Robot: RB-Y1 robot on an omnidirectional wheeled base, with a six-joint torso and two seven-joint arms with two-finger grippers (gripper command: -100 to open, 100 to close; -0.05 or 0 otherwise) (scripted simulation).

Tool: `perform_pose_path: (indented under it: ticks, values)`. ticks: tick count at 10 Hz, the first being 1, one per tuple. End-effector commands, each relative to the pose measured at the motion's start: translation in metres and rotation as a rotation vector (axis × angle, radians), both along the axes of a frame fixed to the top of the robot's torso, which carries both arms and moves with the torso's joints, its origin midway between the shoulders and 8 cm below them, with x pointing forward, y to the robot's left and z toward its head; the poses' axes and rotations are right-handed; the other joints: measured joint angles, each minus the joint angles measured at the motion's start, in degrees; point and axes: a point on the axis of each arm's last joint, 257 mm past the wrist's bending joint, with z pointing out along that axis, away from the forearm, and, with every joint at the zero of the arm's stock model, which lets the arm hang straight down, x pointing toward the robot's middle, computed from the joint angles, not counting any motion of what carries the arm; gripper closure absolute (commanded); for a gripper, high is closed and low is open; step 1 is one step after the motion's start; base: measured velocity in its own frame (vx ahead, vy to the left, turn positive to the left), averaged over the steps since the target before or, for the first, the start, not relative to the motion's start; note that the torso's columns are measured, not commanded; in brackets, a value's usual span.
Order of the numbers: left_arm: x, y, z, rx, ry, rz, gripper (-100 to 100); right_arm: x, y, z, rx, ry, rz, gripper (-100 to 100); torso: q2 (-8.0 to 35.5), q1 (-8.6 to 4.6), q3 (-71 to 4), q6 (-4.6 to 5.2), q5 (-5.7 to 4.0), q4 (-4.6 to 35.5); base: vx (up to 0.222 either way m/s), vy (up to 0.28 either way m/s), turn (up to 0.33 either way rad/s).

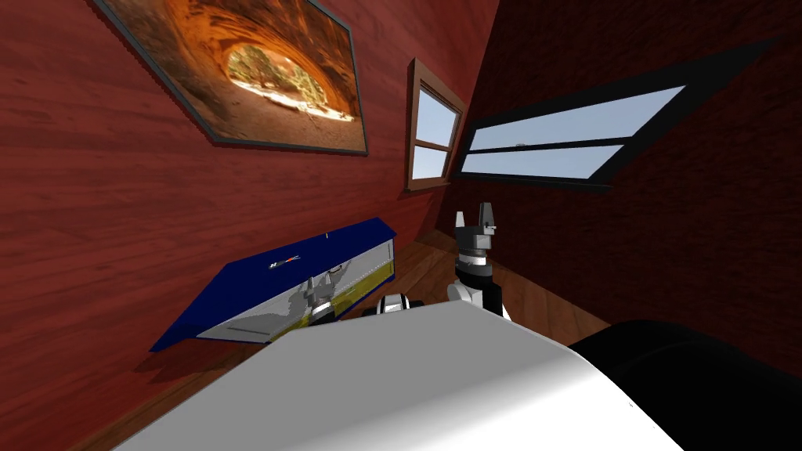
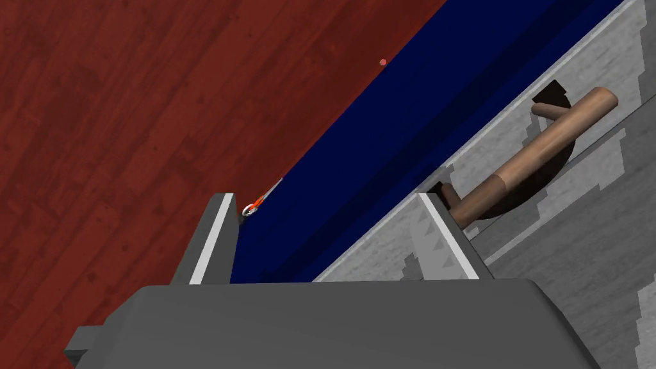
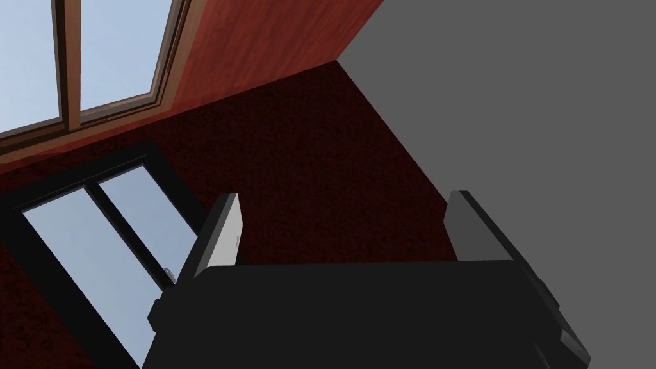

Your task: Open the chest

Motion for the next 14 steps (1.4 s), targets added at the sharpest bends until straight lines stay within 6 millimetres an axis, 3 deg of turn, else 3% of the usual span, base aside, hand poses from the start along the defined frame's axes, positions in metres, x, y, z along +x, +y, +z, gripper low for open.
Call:
perform_pose_path:
  ticks: [1, 5, 9, 10, 11, 12, 14]
  values:
    - [-0.005, -0.005, -0.016, -0.020, 0.039, -0.006, -100, 0.000, 0.000, 0.000, 0.000, 0.000, 0.000, 0, 0.1, 0.04, 0.1, 0.05, -0.01, 0.1, 0.027, -0.033, -0.004]
    - [-0.018, 0.002, -0.037, -0.043, 0.072, 0.021, -100, 0.000, 0.000, 0.000, 0.000, 0.000, 0.000, 0, 0.2, 0.02, 0.1, -0.03, 0.01, 0.1, 0.068, -0.081, 0.061]
    - [-0.023, 0.006, -0.043, -0.050, 0.082, 0.032, -100, 0.000, 0.000, 0.000, 0.000, 0.000, 0.000, 0, 0.0, 0.10, 0.1, 0.45, 0.37, 0.0, 0.042, -0.043, 0.037]
    - [-0.025, 0.021, -0.031, -0.025, 0.054, 0.055, -100, 0.000, 0.000, 0.000, 0.000, 0.000, 0.000, 0, -0.1, 0.16, 0.1, 0.45, 0.47, -0.1, -0.008, 0.005, 0.034]
    - [-0.035, 0.056, -0.027, -0.015, 0.049, 0.102, -100, 0.000, 0.000, 0.000, 0.000, 0.000, 0.000, 0, 0.1, 0.26, 0.1, 0.10, 0.21, 0.0, -0.040, -0.045, -0.280]
    - [-0.040, 0.072, -0.026, -0.013, 0.051, 0.124, -100, 0.000, 0.000, 0.000, 0.000, 0.000, 0.000, 0, 0.3, 0.22, 0.2, -0.09, 0.06, 0.1, -0.069, -0.073, -0.256]
    - [-0.040, 0.072, -0.026, -0.013, 0.051, 0.124, -100, 0.000, 0.000, 0.000, 0.000, 0.000, 0.000, 0, 0.3, 0.35, 0.2, -0.14, 0.06, 0.2, -0.020, -0.038, -0.028]
